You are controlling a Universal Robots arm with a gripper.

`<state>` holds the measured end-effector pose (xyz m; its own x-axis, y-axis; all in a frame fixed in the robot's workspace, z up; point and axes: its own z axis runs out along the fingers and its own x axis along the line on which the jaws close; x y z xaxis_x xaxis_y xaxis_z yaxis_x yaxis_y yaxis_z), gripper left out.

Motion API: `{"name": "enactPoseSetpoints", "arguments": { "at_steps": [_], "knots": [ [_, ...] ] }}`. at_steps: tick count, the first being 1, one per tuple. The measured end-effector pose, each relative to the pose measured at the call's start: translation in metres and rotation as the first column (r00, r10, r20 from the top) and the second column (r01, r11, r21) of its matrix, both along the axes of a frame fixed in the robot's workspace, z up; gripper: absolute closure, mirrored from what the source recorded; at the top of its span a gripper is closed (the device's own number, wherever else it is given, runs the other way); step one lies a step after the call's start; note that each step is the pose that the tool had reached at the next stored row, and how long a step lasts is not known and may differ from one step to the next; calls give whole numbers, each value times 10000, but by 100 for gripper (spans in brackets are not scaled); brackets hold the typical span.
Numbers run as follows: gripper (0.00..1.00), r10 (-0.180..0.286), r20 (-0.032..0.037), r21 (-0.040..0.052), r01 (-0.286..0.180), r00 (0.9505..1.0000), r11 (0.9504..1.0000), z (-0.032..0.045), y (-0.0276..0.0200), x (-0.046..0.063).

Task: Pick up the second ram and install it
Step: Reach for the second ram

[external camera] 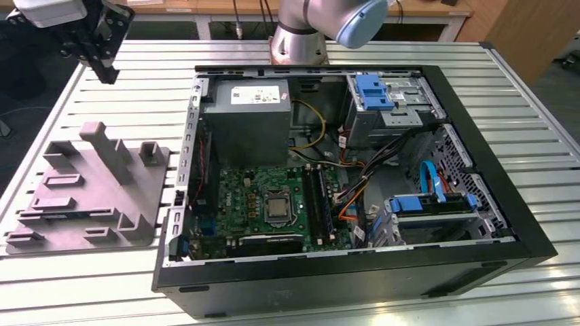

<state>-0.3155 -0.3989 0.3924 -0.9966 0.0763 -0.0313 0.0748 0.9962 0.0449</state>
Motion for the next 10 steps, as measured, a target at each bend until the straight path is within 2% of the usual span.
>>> {"name": "enactPoseSetpoints", "arguments": {
  "at_steps": [10],
  "knots": [
    [90,0,0,-1,0,10000,10000,-17,-1,-244]
  ]
}}
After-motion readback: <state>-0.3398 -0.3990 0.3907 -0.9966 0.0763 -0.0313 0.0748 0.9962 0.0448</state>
